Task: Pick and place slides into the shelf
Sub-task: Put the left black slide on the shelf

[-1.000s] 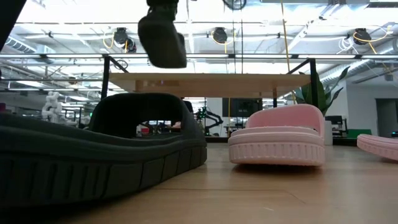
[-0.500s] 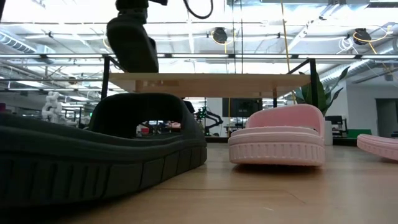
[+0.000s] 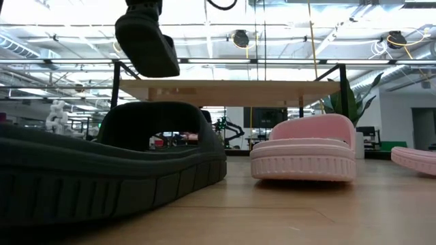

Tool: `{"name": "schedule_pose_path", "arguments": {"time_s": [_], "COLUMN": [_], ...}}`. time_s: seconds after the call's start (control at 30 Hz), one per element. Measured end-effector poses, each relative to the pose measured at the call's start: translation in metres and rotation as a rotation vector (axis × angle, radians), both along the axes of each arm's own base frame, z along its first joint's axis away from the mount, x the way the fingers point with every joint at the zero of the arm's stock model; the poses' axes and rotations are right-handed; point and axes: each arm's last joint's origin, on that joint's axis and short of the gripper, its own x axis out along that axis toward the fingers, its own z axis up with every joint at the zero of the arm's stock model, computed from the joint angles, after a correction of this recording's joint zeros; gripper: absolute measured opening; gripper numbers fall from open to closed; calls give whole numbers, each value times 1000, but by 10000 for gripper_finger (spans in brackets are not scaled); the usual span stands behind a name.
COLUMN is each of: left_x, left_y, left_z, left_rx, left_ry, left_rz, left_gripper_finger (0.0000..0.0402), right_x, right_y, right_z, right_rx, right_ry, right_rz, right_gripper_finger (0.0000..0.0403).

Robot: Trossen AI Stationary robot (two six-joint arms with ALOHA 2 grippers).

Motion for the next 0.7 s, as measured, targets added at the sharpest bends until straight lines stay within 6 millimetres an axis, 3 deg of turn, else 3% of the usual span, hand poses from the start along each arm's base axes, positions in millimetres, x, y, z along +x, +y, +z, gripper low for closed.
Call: {"name": "schedule_pose_path", "arguments": {"time_s": [0.7], "left_x": [19], "left_y": [10], "left_z": [-9], "left_rx": [-39], "left_ry": [-8], "left_rz": [-31], "left_gripper_finger": [0], "right_x": [0], "right_y": [-3], "right_z": [0], "right_rx": [0], "right_ry": [1], "right_rz": [-19], "right_gripper_finger": [0]}}
